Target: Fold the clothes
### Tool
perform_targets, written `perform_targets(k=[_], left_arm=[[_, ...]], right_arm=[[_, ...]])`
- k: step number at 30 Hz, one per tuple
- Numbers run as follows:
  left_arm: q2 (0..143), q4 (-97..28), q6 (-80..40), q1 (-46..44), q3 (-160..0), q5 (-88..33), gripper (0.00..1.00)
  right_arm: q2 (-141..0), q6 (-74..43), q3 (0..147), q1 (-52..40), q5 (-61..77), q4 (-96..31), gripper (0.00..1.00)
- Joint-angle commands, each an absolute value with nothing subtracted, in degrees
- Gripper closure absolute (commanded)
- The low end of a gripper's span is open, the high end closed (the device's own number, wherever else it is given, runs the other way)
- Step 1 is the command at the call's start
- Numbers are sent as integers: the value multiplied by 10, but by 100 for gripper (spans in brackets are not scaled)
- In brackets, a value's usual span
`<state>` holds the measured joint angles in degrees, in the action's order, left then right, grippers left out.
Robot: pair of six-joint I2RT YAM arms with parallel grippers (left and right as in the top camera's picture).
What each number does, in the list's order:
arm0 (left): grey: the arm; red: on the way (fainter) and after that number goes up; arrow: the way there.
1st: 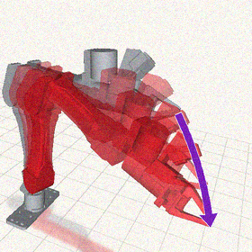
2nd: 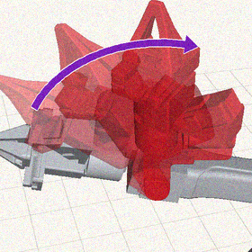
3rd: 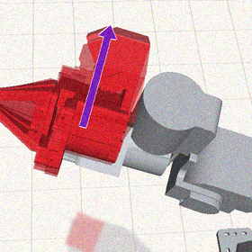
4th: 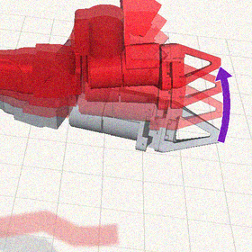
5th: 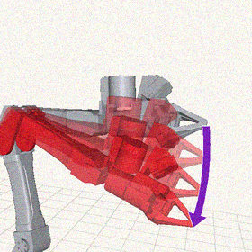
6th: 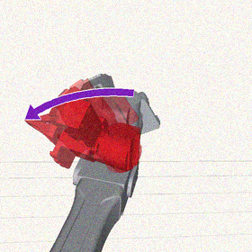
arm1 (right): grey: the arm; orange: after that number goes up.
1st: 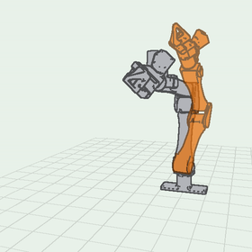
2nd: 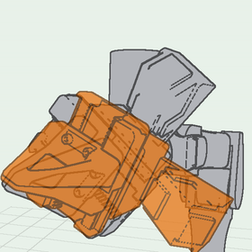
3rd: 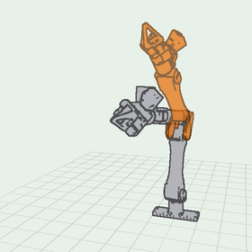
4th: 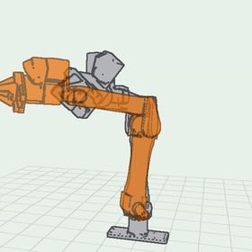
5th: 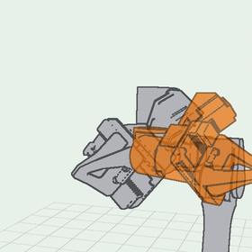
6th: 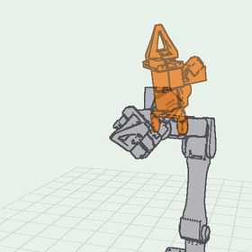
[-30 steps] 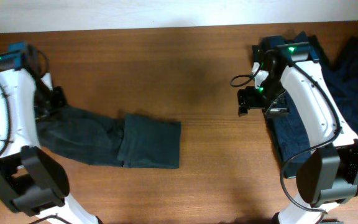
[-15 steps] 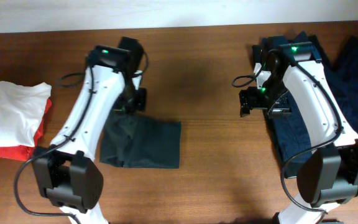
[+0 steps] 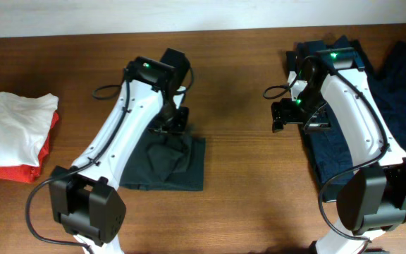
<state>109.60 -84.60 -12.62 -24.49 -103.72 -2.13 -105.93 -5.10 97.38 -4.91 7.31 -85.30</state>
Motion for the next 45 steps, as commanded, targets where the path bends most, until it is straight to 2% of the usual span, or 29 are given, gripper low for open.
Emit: perform_targets(k=[1,4,6,8,9,11,15,21,26,28,29,30,31,37,38,40,42,43,45], left_arm=[[1092,-847,-121,-235,-1049,-23,57],[1090,-856,-110,-191,-1072,-20,57],[1090,-857,-109,-145,-1094,-13,56],[1090,-848,-108,-96,-1108,-13,51],[1090,-834,-109,-58,-1110,-13,45],[1090,-827,-108,-14,-1109,-13,40],[1090,-833,-108,83,-1109,-18,39],[1090,-831,-108,148,-1109,-24,35],[1090,-830,-108,166,-1109,-43,36],[1090,-830,-108,166,-1109,-43,35],[1090,-830,-108,166,-1109,-43,35],[1090,-830,-108,166,-1109,-43,35],[1090,-830,-108,166,-1109,-43,35],[1090,-832,-108,166,-1109,-43,35],[1090,-832,-108,166,-1109,-44,35],[1090,-832,-108,166,-1109,-50,35],[1090,-834,-108,166,-1109,-52,35],[1090,-836,-108,166,-1109,-52,35],[1090,-836,-108,166,-1109,-52,35]], right_arm=[[-1054,-47,977,-48,67,-850,8],[-1054,-27,977,-52,107,-842,5],[-1054,13,977,-66,190,-834,6],[-1054,16,977,-93,226,-819,6],[-1054,15,977,-125,235,-798,6],[-1054,15,977,-166,236,-768,6],[-1071,11,977,-280,233,-646,6],[-1141,11,977,-372,234,-545,6],[-1194,10,977,-410,234,-517,7],[-1213,10,977,-423,234,-511,17],[-1222,10,977,-429,234,-511,45],[-1225,10,977,-432,234,-517,78],[-1228,10,977,-432,234,-528,96],[-1225,-55,977,-397,168,-719,96],[-1225,-55,976,-391,145,-741,88],[-1225,-54,974,-378,119,-771,65],[-1225,-54,974,-375,119,-793,49],[-1225,-54,974,-374,120,-806,28],[-1225,-46,974,-374,119,-830,26]])
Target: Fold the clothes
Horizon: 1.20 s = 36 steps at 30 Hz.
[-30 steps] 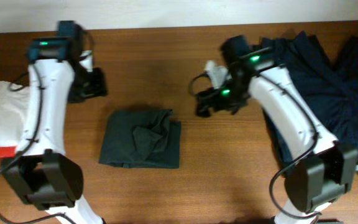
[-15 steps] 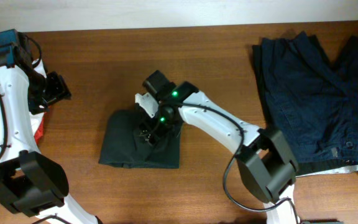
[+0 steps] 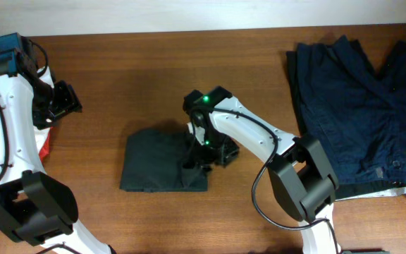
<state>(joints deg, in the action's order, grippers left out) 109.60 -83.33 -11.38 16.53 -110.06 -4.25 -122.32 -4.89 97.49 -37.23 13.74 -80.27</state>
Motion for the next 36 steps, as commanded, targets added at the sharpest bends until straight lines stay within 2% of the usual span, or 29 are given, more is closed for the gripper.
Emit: perform_targets(k=[1,9,12,13,23,24,27,31,33,34,35,36], left_arm=[[1090,-836,-108,166,-1109,-52,35],[1090,-835,-105,165,-1109,-52,35],[1090,-834,-105,165,-1109,-52,35],[1090,-834,-105,165,-1109,-52,35],[1090,-834,-104,165,-1109,-52,35],[1090,-834,-104,165,-1109,-52,35],[1090,-835,-104,165,-1109,-52,35],[1090,-836,-104,165,-1109,-52,35],[1090,-836,-104,165,-1109,-52,35],[1090,-836,-104,165,-1109,-52,35],[1090,-836,-104,165,-1109,-52,35],[1090,-836,-104,165,-1109,-52,35]], right_arm=[[-1225,-46,974,-374,112,-842,24],[-1179,-54,1066,-354,108,-872,28],[-1176,-11,1118,-360,156,-862,37],[-1176,-1,1118,-364,162,-856,40],[-1188,26,978,-422,161,-721,41],[-1188,26,968,-424,160,-710,51],[-1188,-4,947,-422,145,-684,96],[-1188,-107,943,-410,41,-715,96],[-1188,-219,936,-392,-41,-770,94],[-1188,-227,931,-386,-32,-777,87],[-1188,-226,925,-380,-12,-782,74],[-1188,-226,918,-374,10,-788,70]])
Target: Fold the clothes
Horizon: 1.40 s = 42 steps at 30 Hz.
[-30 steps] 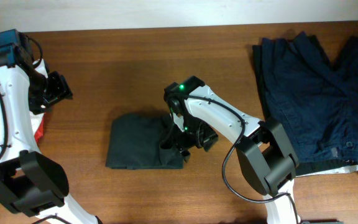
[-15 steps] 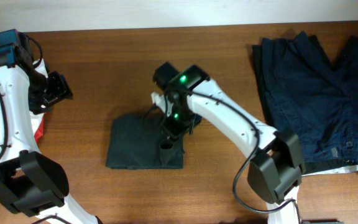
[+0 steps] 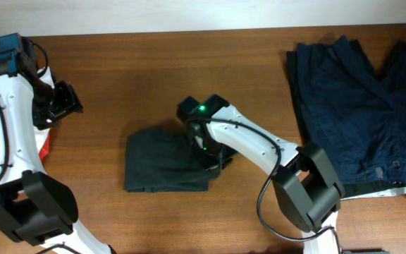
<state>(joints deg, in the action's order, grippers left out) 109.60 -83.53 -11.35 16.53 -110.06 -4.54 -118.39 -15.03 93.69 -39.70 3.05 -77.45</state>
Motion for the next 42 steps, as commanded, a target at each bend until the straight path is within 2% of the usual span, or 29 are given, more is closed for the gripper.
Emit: perform_targets(k=[1,2,4,11,13,15,16,18,21,22,29,30,31,32,37,38,40,42], left_arm=[[1090,-836,-104,165,-1109,-52,35],[1090,-836,-104,165,-1109,-52,35],[1090,-836,-104,165,-1109,-52,35],[1090,-836,-104,165,-1109,-52,35],[1090,-836,-104,165,-1109,-52,35],[1090,-836,-104,165,-1109,-52,35],[1090,-836,-104,165,-1109,-52,35],[1090,-836,-104,165,-1109,-52,35],[1090,-836,-104,165,-1109,-52,35],[1090,-836,-104,165,-1109,-52,35],[1090,-834,-104,165,-1109,-52,35],[1090,-835,-104,165,-1109,-52,34],[1090,-835,-104,165,-1109,-52,35],[1090,-835,-104,165,-1109,-52,35],[1090,-837,-104,165,-1109,-52,35],[1090,-836,-104,165,-1109,-52,34],[1090,-836,-104,165,-1109,-52,34],[1090,-836,-104,165,-1109,-52,35]], right_arm=[[-1188,-225,913,-370,25,-791,68],[-1188,-225,910,-368,35,-793,65],[-1188,-197,909,-368,59,-802,47],[-1159,-163,981,-340,61,-801,43],[-1157,-132,1019,-333,76,-781,49],[-1157,-120,1035,-328,107,-723,69],[-1157,-117,1034,-326,123,-693,74],[-1168,-107,1032,-324,144,-651,73],[-1197,-110,1031,-325,167,-623,60],[-1205,-110,1030,-326,168,-619,59],[-1265,-114,1030,-326,168,-597,57],[-1270,-114,1030,-326,168,-594,62],[-1272,-114,1030,-326,168,-592,83],[-1275,-114,1030,-325,166,-592,96],[-1273,-260,1030,-287,10,-661,96],[-1273,-259,1030,-275,23,-672,90],[-1273,-240,1030,-265,50,-685,70],[-1273,-204,1030,-265,69,-701,60]])
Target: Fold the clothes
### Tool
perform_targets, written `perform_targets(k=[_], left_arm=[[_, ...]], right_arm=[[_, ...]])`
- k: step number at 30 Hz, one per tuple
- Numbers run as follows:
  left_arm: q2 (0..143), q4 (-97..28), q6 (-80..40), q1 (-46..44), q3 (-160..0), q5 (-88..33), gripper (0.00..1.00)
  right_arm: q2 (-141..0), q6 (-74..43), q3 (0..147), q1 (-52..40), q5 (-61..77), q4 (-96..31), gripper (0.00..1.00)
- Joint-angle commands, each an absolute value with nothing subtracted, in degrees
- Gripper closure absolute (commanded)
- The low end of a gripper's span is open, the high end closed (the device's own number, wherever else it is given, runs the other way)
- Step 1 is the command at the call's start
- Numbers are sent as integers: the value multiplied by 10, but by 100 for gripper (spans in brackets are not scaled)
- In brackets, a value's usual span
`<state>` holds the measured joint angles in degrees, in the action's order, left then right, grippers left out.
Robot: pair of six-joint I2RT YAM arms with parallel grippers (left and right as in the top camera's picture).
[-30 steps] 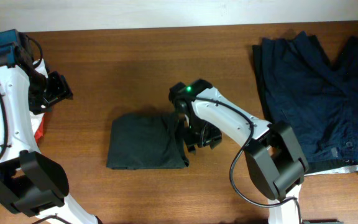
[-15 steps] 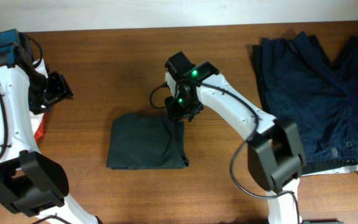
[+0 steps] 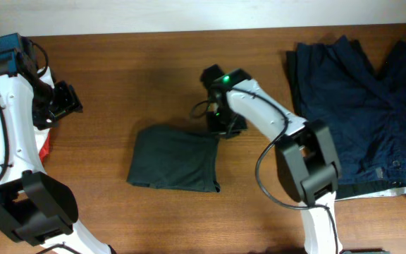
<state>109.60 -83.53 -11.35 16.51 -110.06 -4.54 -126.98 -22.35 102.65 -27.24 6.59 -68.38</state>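
A dark grey-green folded garment (image 3: 175,161) lies flat in the middle of the table. My right gripper (image 3: 220,128) hovers just past its upper right corner. The wrist covers its fingers, so whether they are apart or touch the cloth is hidden. My left gripper (image 3: 66,99) hangs at the far left with its fingers apart and nothing between them, well away from the garment.
A pile of navy blue clothes (image 3: 358,106) is spread over the right end of the table, with a white strip at its lower right. A red cloth (image 3: 45,144) shows at the left edge behind my left arm.
My right gripper was on the right part of the folded garment and now stands beyond its upper right corner. The garment lies flatter and reaches further right. The left arm has not moved.
At first my left gripper was on the top of the rumpled dark garment and my right arm was over the navy pile. Then the left arm stood far left and the right gripper was on the garment's right edge. Now the garment is a neater rectangle.
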Motion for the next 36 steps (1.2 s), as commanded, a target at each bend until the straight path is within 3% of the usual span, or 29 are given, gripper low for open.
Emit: perform_targets(k=[1,7,15,24,30,31,32,34,35,36], left_arm=[[1090,-836,-104,165,-1108,-52,35],[1090,-831,-60,147,-1098,-80,34],[1091,-735,104,87,-934,-235,6],[1095,-456,179,80,-701,-425,1],[1153,-411,176,60,-668,-459,2],[1167,-409,176,55,-668,-458,6],[1177,-407,176,51,-668,-458,18],[1188,-404,177,48,-668,-456,49],[1188,-400,176,48,-669,-452,72],[1186,-400,176,51,-673,-446,82]], right_arm=[[-1273,-199,1030,-265,69,-710,57],[-1231,-189,1052,-246,37,-784,55],[-1098,-166,1082,-178,21,-847,50],[-1068,-150,1082,-122,21,-890,48],[-1068,-150,1082,-122,20,-892,48],[-1068,-150,1082,-122,20,-893,48],[-1068,-150,1082,-123,17,-894,48],[-1068,-150,1082,-122,10,-898,48],[-1068,-150,1082,-123,5,-901,48],[-1068,-150,1082,-123,3,-901,48]])
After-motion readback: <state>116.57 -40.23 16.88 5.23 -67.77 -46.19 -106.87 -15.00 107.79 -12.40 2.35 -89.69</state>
